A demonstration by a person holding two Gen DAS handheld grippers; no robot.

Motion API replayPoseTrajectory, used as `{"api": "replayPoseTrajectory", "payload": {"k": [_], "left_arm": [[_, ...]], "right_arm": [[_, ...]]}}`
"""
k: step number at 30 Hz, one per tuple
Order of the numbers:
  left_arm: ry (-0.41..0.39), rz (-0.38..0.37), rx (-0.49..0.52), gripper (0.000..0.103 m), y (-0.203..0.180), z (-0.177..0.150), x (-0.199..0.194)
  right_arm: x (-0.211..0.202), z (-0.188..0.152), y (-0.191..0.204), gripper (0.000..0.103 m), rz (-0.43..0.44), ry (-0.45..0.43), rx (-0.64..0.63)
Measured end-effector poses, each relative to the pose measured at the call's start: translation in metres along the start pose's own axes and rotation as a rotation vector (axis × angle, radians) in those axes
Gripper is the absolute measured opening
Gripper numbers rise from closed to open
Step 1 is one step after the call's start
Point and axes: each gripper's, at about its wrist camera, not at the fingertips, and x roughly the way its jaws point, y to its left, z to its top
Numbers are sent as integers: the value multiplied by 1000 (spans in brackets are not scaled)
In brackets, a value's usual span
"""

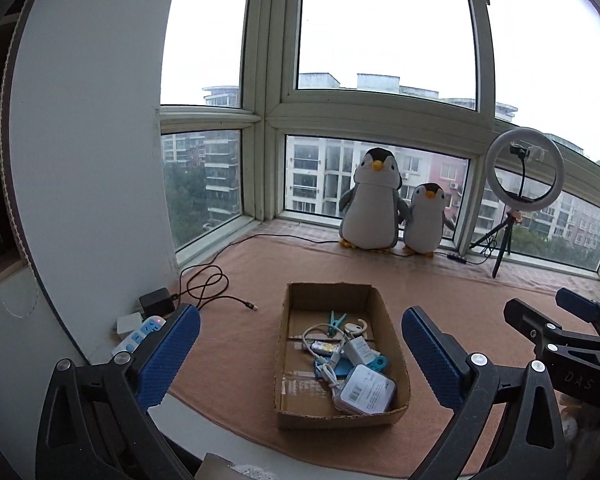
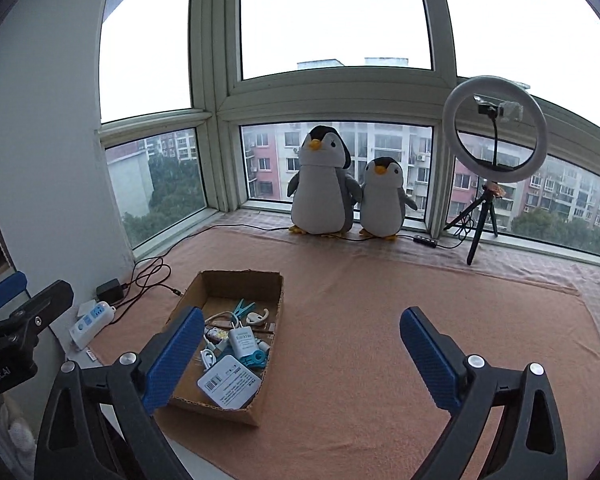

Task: Organize rigid objects

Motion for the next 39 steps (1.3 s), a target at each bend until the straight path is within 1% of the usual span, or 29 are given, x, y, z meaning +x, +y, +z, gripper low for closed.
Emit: {"api": "replayPoseTrajectory", "payload": {"k": [12, 21, 29, 39], "left_arm": [[11, 0, 17, 102, -2, -6, 0], [12, -3, 15, 102, -3, -6, 2], [10, -2, 14, 102, -2, -5, 1], [10, -4, 13, 102, -1, -6, 1]], "right_arm": [[-4, -4, -6, 97, -15, 5, 10], [-10, -4, -7, 97, -34, -15, 8], [-7, -5, -6, 97, -33, 1, -1], [-8, -5, -7, 97, -41, 0, 1]]}}
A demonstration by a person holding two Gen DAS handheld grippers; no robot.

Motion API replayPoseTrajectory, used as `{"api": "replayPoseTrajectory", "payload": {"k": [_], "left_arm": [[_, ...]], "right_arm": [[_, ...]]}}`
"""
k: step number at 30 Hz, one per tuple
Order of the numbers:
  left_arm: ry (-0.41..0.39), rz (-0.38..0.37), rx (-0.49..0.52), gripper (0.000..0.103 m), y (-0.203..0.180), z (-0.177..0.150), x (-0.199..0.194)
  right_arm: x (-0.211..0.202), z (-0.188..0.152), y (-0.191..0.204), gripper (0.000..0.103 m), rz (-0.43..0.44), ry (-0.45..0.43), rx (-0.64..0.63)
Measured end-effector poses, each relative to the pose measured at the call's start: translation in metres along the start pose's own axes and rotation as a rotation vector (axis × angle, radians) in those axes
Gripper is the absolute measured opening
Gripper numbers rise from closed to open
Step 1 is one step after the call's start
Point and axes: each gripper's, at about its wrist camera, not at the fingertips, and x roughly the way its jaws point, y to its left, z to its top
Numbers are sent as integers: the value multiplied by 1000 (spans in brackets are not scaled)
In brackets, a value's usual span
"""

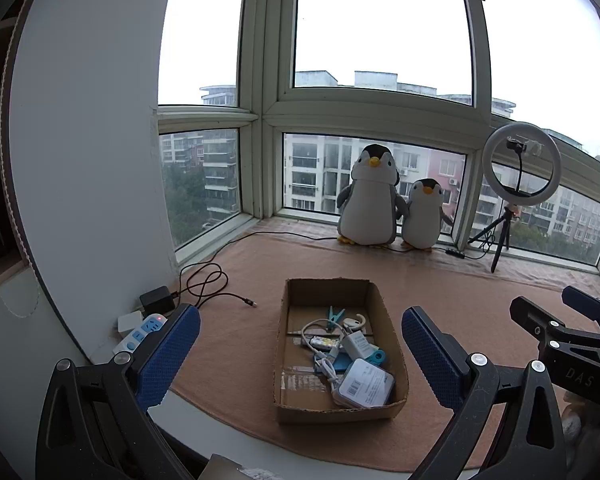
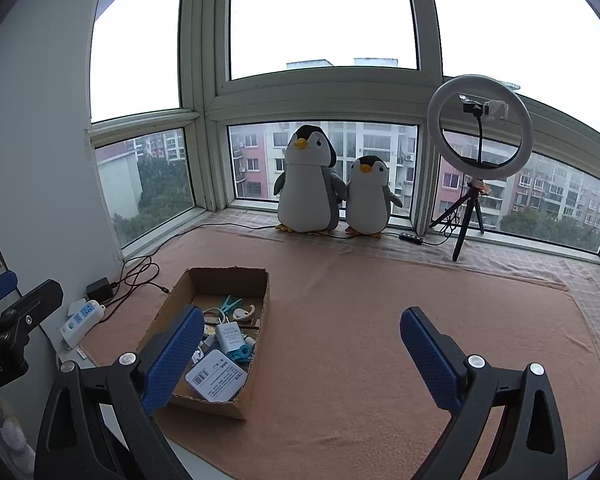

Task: Organize rigid objects

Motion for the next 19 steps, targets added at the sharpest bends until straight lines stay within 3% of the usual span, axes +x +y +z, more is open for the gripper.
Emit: {"api": "replayPoseTrajectory", "payload": {"k": [19], "left_arm": [[9, 1, 15, 102, -2, -2, 5]], "right_arm": [[3, -1, 1, 97, -2, 16, 0]]}}
